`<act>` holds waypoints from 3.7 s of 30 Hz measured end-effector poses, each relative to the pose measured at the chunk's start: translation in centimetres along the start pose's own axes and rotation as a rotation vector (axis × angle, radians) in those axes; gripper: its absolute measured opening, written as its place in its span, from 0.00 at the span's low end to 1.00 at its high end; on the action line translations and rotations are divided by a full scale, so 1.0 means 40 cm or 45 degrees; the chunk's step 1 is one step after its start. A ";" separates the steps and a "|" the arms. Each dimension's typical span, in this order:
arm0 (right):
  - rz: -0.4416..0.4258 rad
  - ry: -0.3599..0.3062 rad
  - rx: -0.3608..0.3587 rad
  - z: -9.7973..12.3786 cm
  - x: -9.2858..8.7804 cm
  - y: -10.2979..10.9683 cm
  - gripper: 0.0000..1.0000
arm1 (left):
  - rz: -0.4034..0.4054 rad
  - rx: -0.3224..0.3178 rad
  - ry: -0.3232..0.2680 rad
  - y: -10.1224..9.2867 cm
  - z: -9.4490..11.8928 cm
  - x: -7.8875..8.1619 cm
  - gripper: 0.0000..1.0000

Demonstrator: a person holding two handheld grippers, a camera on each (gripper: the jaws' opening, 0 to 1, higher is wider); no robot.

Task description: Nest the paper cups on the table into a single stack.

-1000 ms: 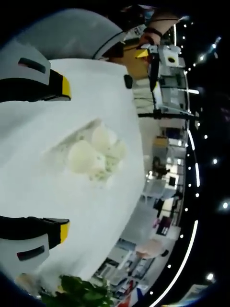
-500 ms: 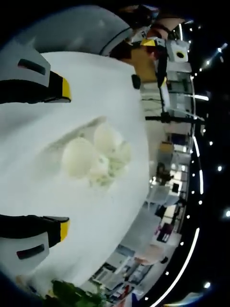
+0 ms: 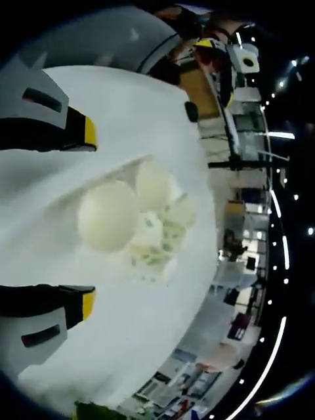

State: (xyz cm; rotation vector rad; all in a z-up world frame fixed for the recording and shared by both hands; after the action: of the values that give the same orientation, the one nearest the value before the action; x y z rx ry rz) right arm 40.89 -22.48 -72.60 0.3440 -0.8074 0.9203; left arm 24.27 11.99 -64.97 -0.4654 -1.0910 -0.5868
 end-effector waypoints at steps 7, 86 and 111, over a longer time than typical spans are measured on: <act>0.002 -0.023 0.041 -0.019 0.012 -0.007 0.69 | 0.005 0.007 0.008 -0.006 0.007 -0.006 1.00; 0.010 -0.142 -0.018 0.164 0.052 0.056 0.44 | -0.008 -0.059 -0.037 -0.055 -0.019 -0.008 1.00; 0.123 -0.243 0.066 0.217 0.147 0.133 0.44 | -0.003 -0.082 -0.030 -0.046 -0.024 -0.009 1.00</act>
State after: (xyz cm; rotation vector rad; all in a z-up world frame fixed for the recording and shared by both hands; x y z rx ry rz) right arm 34.53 -21.10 -62.82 0.4460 -0.9833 1.0099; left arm 23.61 10.08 -65.54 -0.5281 -1.0974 -0.6209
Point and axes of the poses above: the point that each gripper's makers call its tool centre point, and the gripper's own axes: z roughly backward along the fingers, y roughly to its left, x roughly out of its top, the point moved 10 cm from there along z, roughly backward along the fingers, and after that the axes turned 5 degrees about y, right-handed, at the moved point
